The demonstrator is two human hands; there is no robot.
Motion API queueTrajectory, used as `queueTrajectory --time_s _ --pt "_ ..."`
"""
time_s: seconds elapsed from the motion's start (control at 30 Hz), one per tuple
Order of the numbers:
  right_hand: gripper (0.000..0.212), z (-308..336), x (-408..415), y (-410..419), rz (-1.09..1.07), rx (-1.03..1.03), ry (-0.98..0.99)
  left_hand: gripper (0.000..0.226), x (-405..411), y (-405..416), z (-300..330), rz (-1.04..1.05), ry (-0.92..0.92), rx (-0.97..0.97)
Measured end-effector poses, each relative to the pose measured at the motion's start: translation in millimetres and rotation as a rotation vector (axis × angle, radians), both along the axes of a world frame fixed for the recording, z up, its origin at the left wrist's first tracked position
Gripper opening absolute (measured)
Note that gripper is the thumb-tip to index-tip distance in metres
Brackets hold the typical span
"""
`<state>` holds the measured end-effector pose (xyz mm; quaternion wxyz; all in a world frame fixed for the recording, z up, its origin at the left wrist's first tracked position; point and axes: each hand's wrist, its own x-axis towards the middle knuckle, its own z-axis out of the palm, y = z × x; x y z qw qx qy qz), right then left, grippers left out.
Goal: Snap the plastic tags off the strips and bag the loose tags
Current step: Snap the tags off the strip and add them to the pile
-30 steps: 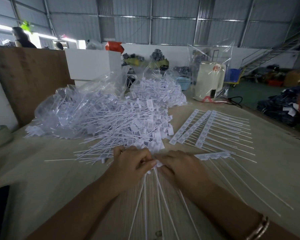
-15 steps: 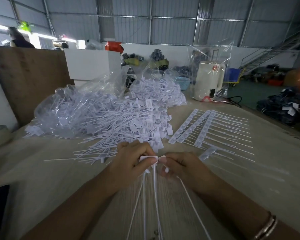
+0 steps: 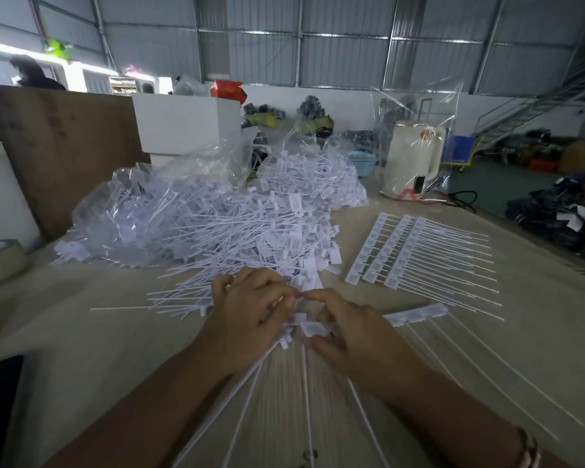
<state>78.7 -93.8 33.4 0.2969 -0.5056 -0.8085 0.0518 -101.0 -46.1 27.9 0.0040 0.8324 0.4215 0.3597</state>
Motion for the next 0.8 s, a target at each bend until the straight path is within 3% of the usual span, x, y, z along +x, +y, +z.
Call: queueTrajectory --time_s 0.07,0.13,0.27,0.53,0.7,0.8 --pt "0.046 -3.1 -2.7 0.3 0.001 0.062 0.001 0.038 3.6 -1.7 0.7 -0.057 -0.073 -0.058" --pt "0.047 -3.2 -4.5 -0.1 0.010 0.102 0.044 0.042 13.6 -5.8 0.3 -0.071 -0.027 -0.083" --pt "0.034 7.1 9.0 0.4 0.008 0.056 0.063 0.029 16.2 -4.3 2.6 -0.073 -0.089 -0.200" --pt "0.023 1.9 18.9 7.5 -0.035 0.106 -0.194 0.035 10.8 -2.7 -3.7 -0.065 -0.009 -0.195" --pt "0.013 2.9 23.2 9.8 0.020 -0.030 -0.047 0.028 3.7 -5.1 0.8 -0.186 -0.050 -0.191" --pt "0.038 5.7 24.0 9.2 0.049 -0.113 0.093 0.021 3.5 -6.9 4.0 -0.247 -0.027 -0.185"
